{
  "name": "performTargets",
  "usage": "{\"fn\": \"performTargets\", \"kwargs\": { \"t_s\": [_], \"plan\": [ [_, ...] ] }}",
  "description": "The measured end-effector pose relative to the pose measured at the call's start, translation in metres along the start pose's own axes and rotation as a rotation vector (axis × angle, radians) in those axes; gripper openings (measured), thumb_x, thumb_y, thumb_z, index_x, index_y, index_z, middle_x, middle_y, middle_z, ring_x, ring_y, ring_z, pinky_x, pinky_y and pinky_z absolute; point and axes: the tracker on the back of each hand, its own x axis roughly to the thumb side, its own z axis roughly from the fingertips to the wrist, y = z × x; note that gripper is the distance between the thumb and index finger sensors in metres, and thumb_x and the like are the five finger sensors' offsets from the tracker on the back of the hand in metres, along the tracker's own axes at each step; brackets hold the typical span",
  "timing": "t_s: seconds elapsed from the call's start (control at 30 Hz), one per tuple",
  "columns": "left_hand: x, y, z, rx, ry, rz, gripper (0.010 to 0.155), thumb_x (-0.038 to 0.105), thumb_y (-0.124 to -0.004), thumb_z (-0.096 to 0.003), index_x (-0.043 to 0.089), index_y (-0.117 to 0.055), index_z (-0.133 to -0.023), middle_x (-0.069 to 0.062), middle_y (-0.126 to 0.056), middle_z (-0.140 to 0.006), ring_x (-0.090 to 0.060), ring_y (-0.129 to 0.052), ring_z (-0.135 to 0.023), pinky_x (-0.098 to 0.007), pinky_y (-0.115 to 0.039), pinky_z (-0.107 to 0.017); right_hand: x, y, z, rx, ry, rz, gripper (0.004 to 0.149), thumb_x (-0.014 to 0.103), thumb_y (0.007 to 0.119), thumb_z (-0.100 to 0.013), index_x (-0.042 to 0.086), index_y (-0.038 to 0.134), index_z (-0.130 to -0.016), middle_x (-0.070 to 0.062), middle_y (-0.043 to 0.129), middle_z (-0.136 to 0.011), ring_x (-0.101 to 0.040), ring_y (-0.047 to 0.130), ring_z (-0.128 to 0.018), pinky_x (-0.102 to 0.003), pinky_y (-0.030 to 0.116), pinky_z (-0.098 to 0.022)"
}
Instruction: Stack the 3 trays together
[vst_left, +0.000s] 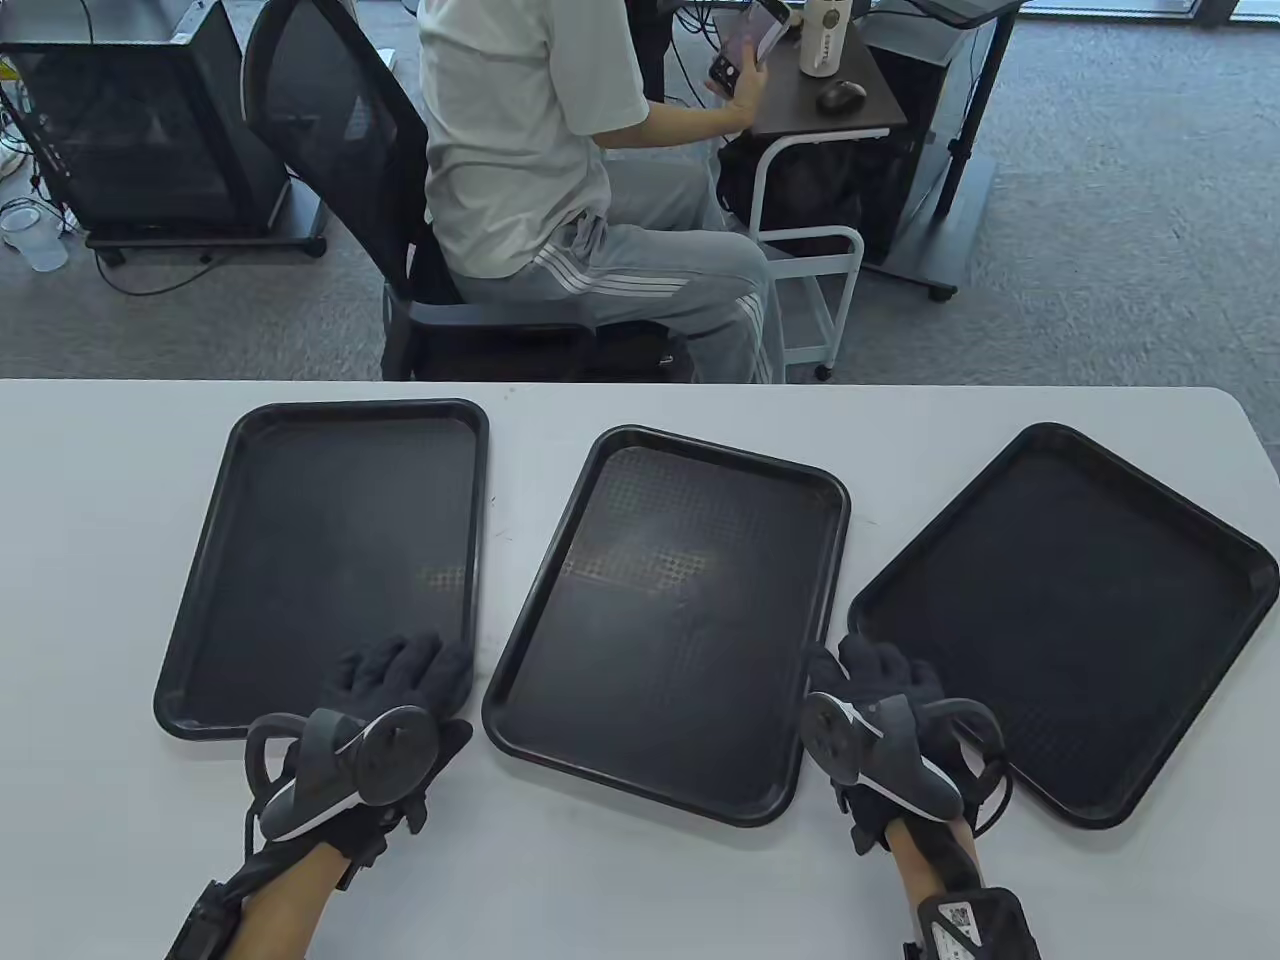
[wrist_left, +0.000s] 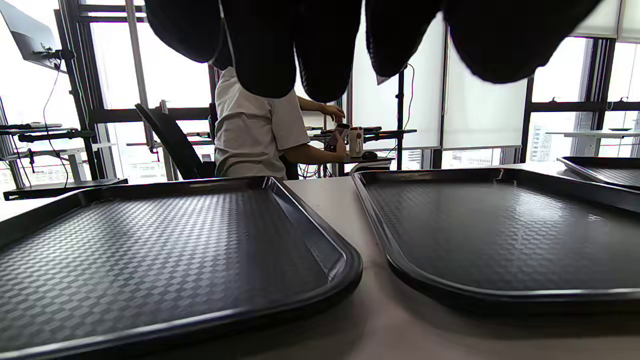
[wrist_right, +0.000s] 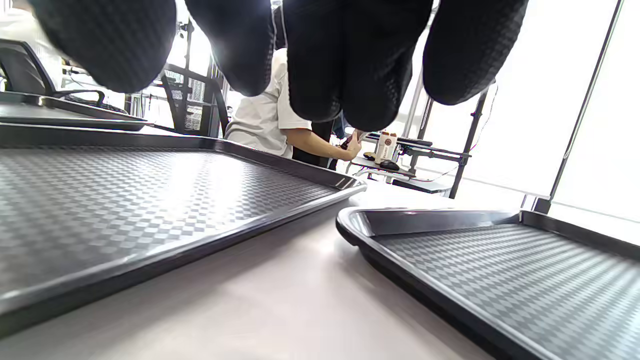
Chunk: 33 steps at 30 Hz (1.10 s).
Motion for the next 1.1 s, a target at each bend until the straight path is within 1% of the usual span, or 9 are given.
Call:
{"fn": "performTargets", "kwargs": {
  "t_s": [0.13,0.33,0.47,0.57,0.7,0.87,1.1],
  "plan": [
    [0.003,-0.001,-0.001,-0.007,-0.014,-0.016,0.072,0.057,-0.079,-0.042,0.037,-0.065,-0.109,0.0,-0.072,-0.118,-0.035,-0.074,-0.11,-0.056,-0.059,-0.078,-0.003,-0.002,0.001,-0.011,0.018,-0.002,0.063,0.059,0.075,-0.04,0.035,0.065,-0.097,-0.01,0.077,-0.105,-0.036,0.084,-0.091,-0.058,0.072,-0.062],
    [0.008,0.005,0.001,0.036,-0.044,-0.024,0.072,0.056,-0.079,-0.0419,0.037,-0.064,-0.11,0.0,-0.072,-0.118,-0.034,-0.074,-0.11,-0.057,-0.059,-0.078,-0.007,-0.006,0.003,-0.031,0.031,0.003,0.063,0.059,0.075,-0.04,0.035,0.065,-0.097,-0.009,0.078,-0.105,-0.036,0.084,-0.091,-0.058,0.072,-0.062],
    [0.004,0.007,0.001,0.046,-0.036,-0.039,0.072,0.057,-0.079,-0.0417,0.037,-0.064,-0.11,0.0,-0.071,-0.118,-0.034,-0.074,-0.11,-0.057,-0.059,-0.079,-0.011,-0.01,0.004,-0.066,0.045,0.004,0.063,0.059,0.075,-0.04,0.035,0.065,-0.097,-0.009,0.078,-0.105,-0.035,0.084,-0.091,-0.058,0.072,-0.062],
    [-0.003,0.005,0.0,0.034,-0.013,-0.032,0.073,0.057,-0.079,-0.0416,0.037,-0.063,-0.11,0.0,-0.071,-0.118,-0.034,-0.074,-0.11,-0.057,-0.058,-0.079,-0.012,-0.011,0.005,-0.07,0.051,-0.002,0.063,0.059,0.075,-0.04,0.035,0.065,-0.097,-0.009,0.078,-0.105,-0.035,0.084,-0.091,-0.058,0.072,-0.062],
    [-0.015,0.001,-0.003,-0.004,0.039,-0.031,0.074,0.057,-0.08,-0.0411,0.037,-0.062,-0.11,0.0,-0.07,-0.119,-0.035,-0.073,-0.111,-0.057,-0.058,-0.079,-0.013,-0.011,0.005,-0.075,0.05,0.0,0.063,0.059,0.075,-0.04,0.035,0.065,-0.097,-0.009,0.079,-0.104,-0.035,0.085,-0.09,-0.058,0.072,-0.062],
    [-0.031,-0.013,-0.009,-0.118,0.11,-0.051,0.077,0.057,-0.082,-0.0403,0.037,-0.06,-0.111,0.0,-0.068,-0.12,-0.036,-0.071,-0.111,-0.058,-0.057,-0.079,-0.014,-0.011,0.004,-0.076,0.054,-0.005,0.063,0.059,0.075,-0.04,0.035,0.065,-0.097,-0.009,0.079,-0.104,-0.035,0.085,-0.09,-0.058,0.072,-0.062],
    [-0.045,-0.033,-0.017,-0.271,0.165,-0.093,0.08,0.055,-0.087,-0.0384,0.036,-0.059,-0.111,-0.001,-0.066,-0.12,-0.037,-0.071,-0.111,-0.058,-0.058,-0.079,-0.015,-0.012,0.004,-0.068,0.054,-0.002,0.063,0.059,0.075,-0.04,0.035,0.065,-0.097,-0.009,0.079,-0.104,-0.035,0.085,-0.09,-0.058,0.072,-0.062]
  ]
}}
